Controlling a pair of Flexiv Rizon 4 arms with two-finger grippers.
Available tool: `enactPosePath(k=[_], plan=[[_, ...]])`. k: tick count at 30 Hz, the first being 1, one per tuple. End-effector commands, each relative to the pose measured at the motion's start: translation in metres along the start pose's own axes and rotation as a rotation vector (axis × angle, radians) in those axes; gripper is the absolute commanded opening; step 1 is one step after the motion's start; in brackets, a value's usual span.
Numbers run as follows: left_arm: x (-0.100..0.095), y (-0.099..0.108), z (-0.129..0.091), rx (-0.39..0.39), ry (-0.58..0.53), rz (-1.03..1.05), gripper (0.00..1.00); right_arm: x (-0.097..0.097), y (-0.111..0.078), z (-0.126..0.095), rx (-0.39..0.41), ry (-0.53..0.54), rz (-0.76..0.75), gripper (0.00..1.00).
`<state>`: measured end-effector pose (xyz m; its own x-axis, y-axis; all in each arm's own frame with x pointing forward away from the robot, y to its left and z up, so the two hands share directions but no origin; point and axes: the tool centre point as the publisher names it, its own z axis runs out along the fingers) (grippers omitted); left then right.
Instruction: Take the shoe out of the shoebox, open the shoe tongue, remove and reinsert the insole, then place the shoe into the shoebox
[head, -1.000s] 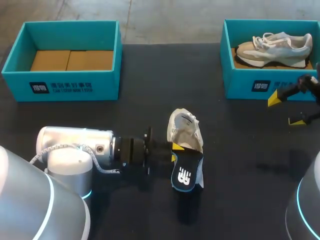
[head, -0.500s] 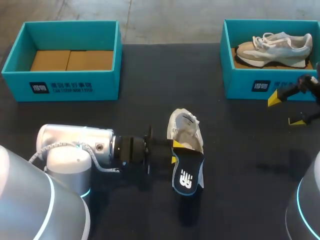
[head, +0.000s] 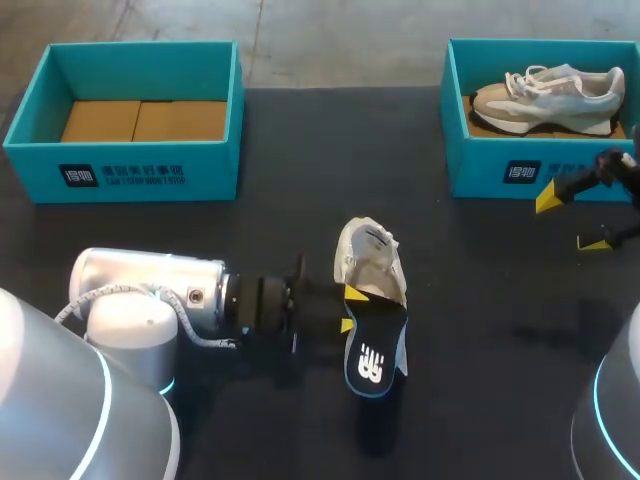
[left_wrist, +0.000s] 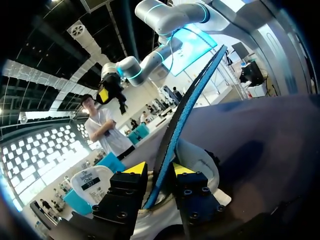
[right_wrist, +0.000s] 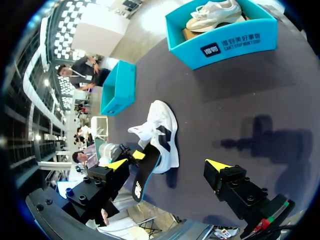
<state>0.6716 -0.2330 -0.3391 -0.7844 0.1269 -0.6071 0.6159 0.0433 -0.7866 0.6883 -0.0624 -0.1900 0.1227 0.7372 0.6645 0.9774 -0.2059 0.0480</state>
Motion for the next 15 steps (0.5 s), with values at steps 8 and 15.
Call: enactPosePath(k=[8,15], plan=[[0.0033,-0.0109,-0.0059,0.006,0.010,0.004,0.29,0.0005,-0.0002,0.0008,0.000,-0.004,0.002,1.00],[0.0021,-0.0140,-0.0051,0.012,0.018,0.005,0.05,0.0005,-0.0002,0.0008,0.000,-0.004,0.002,1.00]])
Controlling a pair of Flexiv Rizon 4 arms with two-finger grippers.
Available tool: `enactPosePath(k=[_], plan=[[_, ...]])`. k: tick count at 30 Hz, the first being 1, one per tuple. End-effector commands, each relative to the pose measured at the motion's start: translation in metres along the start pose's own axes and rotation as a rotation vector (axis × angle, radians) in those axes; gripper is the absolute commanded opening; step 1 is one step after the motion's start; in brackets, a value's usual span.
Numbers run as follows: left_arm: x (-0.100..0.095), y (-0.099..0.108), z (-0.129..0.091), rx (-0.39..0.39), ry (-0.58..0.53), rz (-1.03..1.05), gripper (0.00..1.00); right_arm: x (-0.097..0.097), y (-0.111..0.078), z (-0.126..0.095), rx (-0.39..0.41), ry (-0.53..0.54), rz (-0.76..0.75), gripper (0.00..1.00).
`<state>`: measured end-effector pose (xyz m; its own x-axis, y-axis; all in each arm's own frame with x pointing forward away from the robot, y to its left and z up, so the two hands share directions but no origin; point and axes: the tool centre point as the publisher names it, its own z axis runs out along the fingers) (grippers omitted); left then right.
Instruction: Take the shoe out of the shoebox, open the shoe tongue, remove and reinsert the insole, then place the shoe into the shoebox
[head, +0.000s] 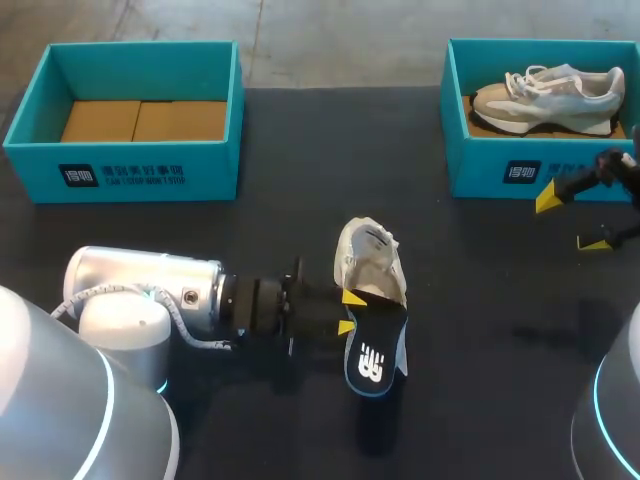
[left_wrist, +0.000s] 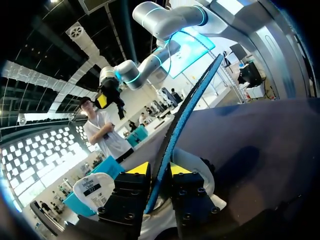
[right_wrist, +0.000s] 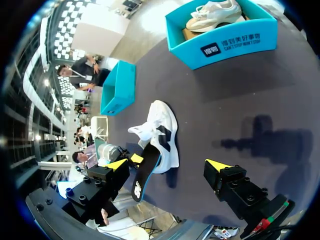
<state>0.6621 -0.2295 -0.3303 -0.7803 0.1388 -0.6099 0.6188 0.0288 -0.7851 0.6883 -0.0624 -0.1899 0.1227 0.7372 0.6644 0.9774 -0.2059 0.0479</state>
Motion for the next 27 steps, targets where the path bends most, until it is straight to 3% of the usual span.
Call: enactPosePath(k=[1,2,27], plan=[[0.000,-0.001,-0.001,-0.003,0.009,0.000,0.03,0.001,0.000,0.001,0.000,-0.004,0.002,1.00],[0.000,-0.001,-0.001,-0.004,0.011,0.000,0.00,0.001,0.000,0.001,0.000,-0.004,0.002,1.00],[-0.004,0.020,0.004,-0.044,-0.019,-0.018,0.00,0.001,0.000,0.001,0.000,-0.004,0.002,1.00]])
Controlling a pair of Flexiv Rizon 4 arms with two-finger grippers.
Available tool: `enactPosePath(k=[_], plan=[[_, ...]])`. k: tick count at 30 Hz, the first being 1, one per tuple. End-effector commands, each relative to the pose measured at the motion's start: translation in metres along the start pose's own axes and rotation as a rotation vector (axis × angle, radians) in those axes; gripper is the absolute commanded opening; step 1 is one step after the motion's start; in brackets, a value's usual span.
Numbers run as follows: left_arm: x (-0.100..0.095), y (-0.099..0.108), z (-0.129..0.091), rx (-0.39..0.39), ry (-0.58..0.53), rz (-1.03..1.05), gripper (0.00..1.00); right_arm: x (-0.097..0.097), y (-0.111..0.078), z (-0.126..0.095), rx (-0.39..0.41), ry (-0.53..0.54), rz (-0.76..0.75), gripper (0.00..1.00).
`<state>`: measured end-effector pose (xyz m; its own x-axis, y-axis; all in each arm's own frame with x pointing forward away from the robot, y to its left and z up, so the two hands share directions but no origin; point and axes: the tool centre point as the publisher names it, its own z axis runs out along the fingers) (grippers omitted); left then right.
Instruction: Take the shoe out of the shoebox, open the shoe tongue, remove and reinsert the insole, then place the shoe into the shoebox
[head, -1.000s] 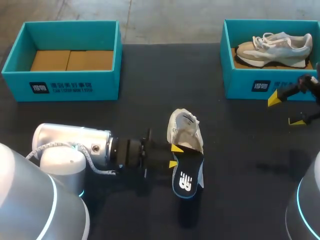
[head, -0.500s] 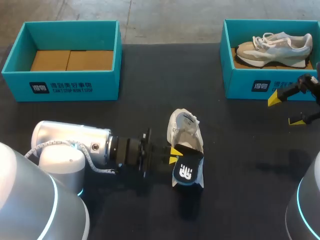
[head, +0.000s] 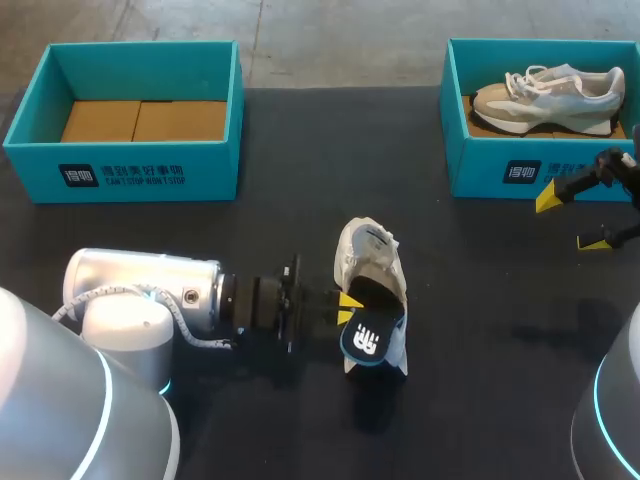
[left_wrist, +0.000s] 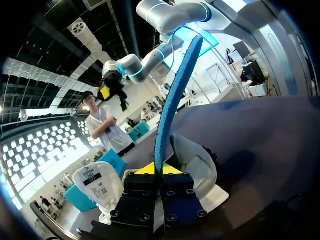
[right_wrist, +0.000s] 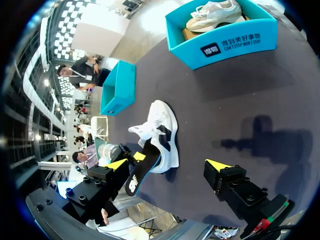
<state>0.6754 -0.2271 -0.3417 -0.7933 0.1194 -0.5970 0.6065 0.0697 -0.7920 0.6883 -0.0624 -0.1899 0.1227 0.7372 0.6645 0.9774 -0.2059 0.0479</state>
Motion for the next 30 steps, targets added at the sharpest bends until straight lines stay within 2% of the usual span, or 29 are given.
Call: enactPosePath(k=[1,18,30], plan=[[-0.001,0.004,0.007,-0.007,-0.001,0.002,0.00,0.000,0.000,0.001,0.000,-0.004,0.002,1.00],[-0.009,0.024,0.012,-0.085,-0.002,0.038,0.00,0.000,0.000,0.001,0.000,-0.004,0.002,1.00],[-0.006,0.021,0.007,-0.082,0.009,0.027,0.00,0.000,0.000,0.001,0.000,-0.004,0.002,1.00]])
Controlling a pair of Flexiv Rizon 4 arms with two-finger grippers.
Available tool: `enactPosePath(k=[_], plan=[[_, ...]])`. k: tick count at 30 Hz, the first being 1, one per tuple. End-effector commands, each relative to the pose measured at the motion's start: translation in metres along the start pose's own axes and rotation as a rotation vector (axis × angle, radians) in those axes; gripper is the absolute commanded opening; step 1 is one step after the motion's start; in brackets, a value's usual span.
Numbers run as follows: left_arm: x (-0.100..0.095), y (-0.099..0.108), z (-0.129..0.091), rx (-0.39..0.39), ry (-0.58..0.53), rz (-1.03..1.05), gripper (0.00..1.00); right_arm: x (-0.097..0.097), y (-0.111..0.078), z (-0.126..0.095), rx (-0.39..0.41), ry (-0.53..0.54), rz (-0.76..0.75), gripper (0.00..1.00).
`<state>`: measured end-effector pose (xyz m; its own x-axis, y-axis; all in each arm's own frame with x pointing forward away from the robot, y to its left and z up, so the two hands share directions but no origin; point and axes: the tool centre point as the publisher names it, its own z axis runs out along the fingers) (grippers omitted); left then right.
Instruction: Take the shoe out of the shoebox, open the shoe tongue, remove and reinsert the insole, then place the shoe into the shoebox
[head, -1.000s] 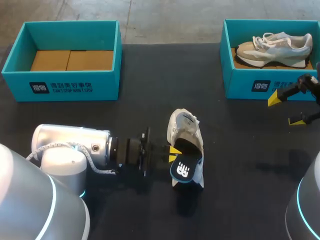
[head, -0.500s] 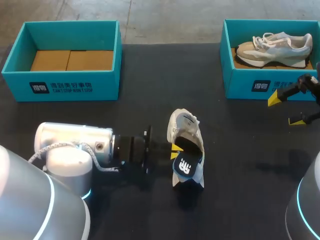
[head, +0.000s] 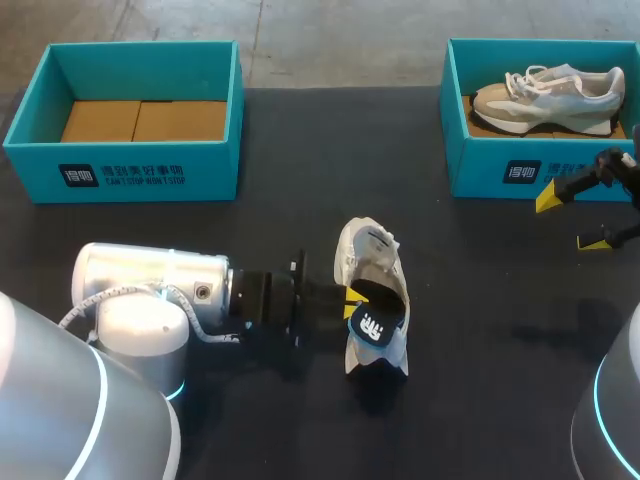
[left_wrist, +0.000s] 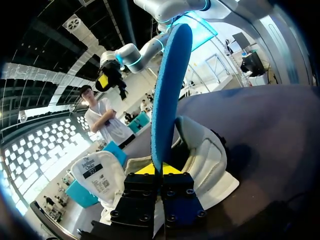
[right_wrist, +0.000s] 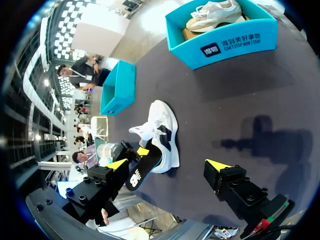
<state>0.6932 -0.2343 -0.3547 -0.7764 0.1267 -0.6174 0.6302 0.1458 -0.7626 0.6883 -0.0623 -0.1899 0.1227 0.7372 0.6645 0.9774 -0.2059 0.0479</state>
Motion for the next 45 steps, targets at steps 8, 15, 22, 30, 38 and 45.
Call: enactPosePath(k=[8,15,22,30,38,45], plan=[[0.002,-0.005,-0.003,0.010,0.008,0.001,0.30,0.000,0.000,0.001,0.000,-0.004,0.002,1.00],[0.001,-0.018,-0.004,0.035,0.011,0.015,0.37,0.000,0.000,0.001,0.000,-0.004,0.002,1.00],[0.003,-0.030,-0.001,0.068,0.028,0.028,0.37,0.000,0.000,0.001,0.000,-0.004,0.002,1.00],[0.006,-0.035,-0.003,0.074,0.048,0.029,0.34,0.000,0.000,0.001,0.000,-0.004,0.002,1.00],[0.006,-0.035,-0.008,0.063,0.049,0.034,0.00,0.000,0.000,0.001,0.000,-0.004,0.002,1.00],[0.009,-0.034,-0.005,0.068,0.056,0.040,0.00,0.000,0.000,0.001,0.000,-0.004,0.002,1.00]])
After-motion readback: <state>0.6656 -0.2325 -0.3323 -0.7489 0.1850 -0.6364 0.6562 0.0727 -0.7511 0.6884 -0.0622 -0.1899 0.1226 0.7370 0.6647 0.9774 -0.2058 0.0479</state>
